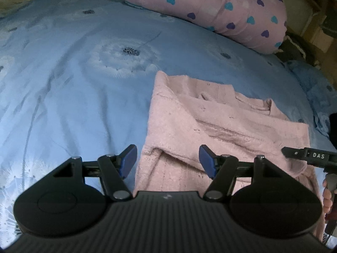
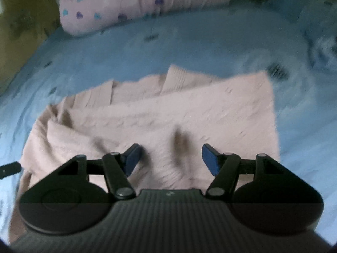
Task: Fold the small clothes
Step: 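Grasp the folded cardigan edge with the right tool and lift it over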
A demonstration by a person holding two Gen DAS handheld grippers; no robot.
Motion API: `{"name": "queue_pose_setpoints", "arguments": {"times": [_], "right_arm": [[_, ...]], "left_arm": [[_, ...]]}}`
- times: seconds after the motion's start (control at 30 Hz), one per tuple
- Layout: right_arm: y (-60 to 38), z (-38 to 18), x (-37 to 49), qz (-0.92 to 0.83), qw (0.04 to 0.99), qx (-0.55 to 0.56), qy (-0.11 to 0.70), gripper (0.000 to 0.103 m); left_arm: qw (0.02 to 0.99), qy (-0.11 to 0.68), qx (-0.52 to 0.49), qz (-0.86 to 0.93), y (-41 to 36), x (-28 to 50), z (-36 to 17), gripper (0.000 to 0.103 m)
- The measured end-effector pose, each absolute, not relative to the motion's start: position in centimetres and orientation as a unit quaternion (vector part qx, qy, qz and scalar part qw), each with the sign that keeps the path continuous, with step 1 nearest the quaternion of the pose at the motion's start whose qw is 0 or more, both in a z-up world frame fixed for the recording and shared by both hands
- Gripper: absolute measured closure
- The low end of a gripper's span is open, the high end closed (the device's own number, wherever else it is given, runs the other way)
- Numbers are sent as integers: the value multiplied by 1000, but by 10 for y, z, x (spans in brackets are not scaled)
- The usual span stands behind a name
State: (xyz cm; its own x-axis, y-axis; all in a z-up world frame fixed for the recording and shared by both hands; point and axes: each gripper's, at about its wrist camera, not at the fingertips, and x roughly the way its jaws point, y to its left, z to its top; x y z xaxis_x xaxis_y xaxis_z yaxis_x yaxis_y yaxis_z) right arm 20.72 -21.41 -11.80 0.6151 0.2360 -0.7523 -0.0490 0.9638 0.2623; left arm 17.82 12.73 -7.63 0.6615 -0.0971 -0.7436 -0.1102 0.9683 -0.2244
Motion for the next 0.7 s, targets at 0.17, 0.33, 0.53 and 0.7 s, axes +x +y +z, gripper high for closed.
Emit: {"name": "queue_pose_setpoints", "arguments": {"times": [0.17,0.33,0.53,0.7], "right_arm": [[-193,-97,206,102,884,106,444,89],[-170,-35,213,147,891,123,413,90],[-128,46,223,208,899,117,367,90],[-120,99,214,228,916,101,314,90]], "left_arm": [[907,412,-91,-10,118,172,-68,33],[904,418,-92,-14,112,167,-67,33],[905,406,-109,-71,92,164,-71,33],[917,376,-98,-91,74,179,-77,33]]}}
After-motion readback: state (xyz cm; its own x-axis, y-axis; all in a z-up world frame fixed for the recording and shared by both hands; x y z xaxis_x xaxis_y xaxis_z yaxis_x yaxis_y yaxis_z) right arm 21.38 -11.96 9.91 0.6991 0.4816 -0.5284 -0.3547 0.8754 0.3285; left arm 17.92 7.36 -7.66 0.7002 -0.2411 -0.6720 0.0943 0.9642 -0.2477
